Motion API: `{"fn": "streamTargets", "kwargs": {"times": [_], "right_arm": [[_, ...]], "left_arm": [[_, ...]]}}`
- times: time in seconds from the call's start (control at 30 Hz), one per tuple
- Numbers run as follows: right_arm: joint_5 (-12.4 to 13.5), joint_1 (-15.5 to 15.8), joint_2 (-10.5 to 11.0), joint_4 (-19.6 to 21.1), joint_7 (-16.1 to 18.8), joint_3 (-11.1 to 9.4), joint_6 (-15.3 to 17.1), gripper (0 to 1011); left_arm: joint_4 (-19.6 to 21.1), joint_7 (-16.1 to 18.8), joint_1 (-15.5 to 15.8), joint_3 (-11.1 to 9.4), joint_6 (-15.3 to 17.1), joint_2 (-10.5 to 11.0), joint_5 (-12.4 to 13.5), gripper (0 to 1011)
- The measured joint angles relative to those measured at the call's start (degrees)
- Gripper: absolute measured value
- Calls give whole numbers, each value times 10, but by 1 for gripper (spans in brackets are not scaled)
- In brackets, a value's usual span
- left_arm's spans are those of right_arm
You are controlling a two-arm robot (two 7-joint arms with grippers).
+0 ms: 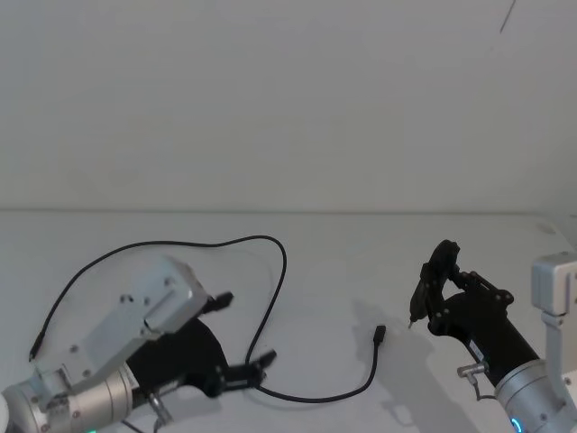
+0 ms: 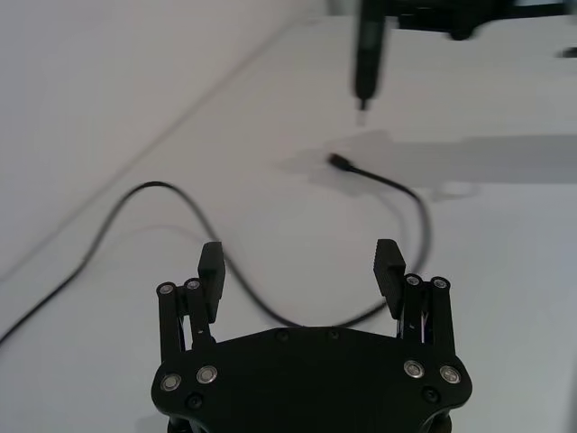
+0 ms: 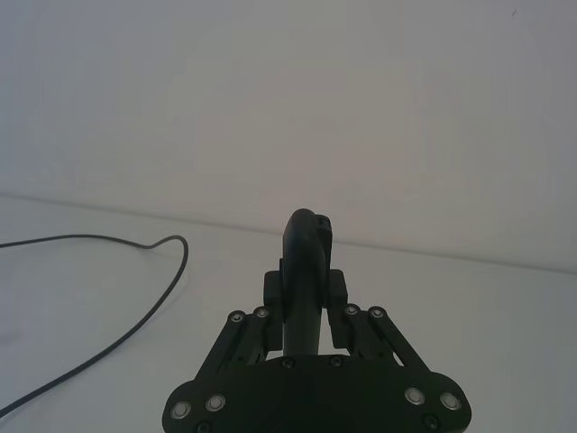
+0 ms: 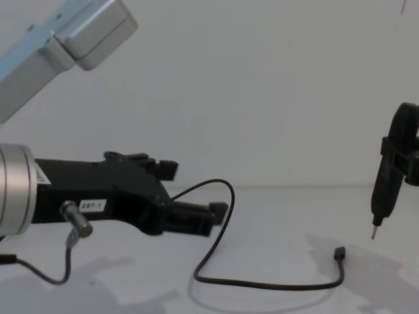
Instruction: Pick up the data cable with the one hand.
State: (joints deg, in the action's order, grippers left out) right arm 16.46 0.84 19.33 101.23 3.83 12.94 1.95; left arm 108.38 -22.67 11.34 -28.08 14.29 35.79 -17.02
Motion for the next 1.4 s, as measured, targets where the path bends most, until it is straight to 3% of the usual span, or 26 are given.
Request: {"fn": "streamTargets", "kwargs": {"times": [0.27,0.57,0.87,1.4], "right_arm": [[0,0,0,0,0,0,0,279],[0,0,0,0,0,0,0,279],[0,0,0,0,0,0,0,279],[0,0,0,0,0,0,0,279]], "left_arm": [[27,-56,13,-20,40,17,-20,1001],[36,-100,43,-53,90,13,-33,1002],[29,-91,64,-76,136,-6,-26,1001],[-26,-57,104,-113,196,-72,2,1001]]}}
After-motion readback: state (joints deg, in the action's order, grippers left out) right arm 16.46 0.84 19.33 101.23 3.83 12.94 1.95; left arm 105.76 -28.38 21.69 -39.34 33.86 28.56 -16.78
